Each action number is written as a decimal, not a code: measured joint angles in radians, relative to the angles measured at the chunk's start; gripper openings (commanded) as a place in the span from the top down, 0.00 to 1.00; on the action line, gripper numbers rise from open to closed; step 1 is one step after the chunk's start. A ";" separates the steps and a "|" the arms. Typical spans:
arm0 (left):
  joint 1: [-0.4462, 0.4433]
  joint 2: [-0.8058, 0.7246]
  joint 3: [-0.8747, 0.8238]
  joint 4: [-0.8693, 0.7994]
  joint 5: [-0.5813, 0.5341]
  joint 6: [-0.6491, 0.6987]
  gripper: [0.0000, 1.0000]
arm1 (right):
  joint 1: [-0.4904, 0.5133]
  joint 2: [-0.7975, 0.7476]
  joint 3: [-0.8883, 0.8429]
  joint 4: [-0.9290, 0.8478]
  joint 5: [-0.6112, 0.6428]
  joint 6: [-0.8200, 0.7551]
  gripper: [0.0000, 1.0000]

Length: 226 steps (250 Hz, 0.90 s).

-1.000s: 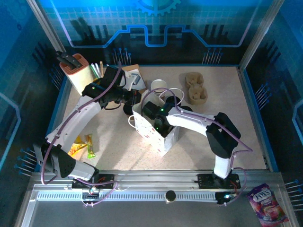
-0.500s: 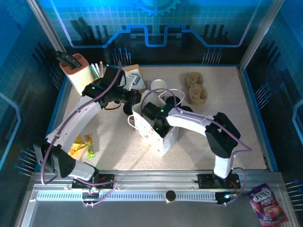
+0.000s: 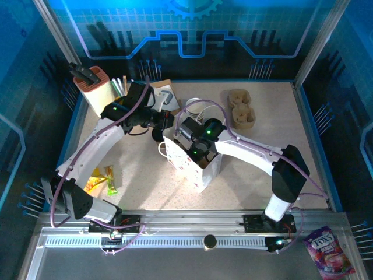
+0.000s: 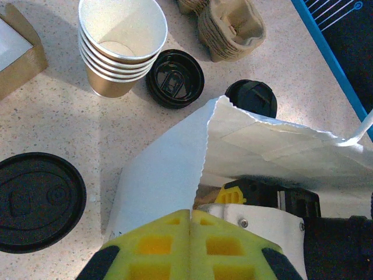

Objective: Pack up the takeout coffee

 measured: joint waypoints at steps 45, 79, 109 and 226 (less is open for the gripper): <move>0.000 -0.003 0.000 0.000 0.000 0.000 1.00 | 0.000 -0.006 0.000 -0.009 -0.003 0.000 0.27; 0.000 -0.007 0.000 0.000 0.000 0.000 1.00 | 0.000 -0.031 0.001 -0.011 -0.003 0.000 0.26; 0.000 -0.007 0.000 0.000 0.000 0.000 1.00 | 0.000 -0.058 0.012 -0.015 -0.002 0.001 0.26; 0.000 -0.008 0.000 0.000 0.000 0.000 1.00 | 0.000 -0.156 0.051 -0.014 0.006 0.008 0.25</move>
